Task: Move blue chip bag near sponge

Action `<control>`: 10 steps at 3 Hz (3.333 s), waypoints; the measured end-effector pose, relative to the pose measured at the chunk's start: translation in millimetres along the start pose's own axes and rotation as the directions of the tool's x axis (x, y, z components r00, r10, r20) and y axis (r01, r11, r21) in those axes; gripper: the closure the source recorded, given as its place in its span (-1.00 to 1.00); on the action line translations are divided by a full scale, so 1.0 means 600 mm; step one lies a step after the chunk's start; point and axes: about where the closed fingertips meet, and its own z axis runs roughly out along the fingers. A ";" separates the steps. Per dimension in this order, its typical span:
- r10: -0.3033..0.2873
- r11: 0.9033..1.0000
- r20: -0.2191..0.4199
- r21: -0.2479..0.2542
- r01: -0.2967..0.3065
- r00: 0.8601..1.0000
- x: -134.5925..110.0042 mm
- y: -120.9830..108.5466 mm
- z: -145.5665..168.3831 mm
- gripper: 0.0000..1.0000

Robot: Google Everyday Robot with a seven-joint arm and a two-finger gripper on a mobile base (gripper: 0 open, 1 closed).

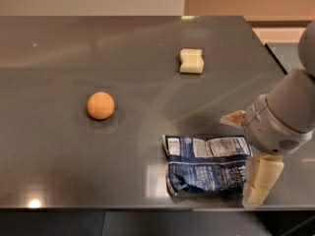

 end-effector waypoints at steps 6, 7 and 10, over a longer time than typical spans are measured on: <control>0.065 0.990 -0.006 0.126 -0.064 0.998 -0.008 -0.111 -0.082 1.00; 0.100 0.977 0.012 0.188 -0.101 0.995 -0.010 -0.171 -0.122 1.00; 0.325 0.877 0.166 0.317 -0.362 0.931 0.040 -0.383 -0.143 1.00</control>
Offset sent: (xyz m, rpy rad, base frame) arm 0.0217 -0.0033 -0.0267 -0.0129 0.0069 0.0070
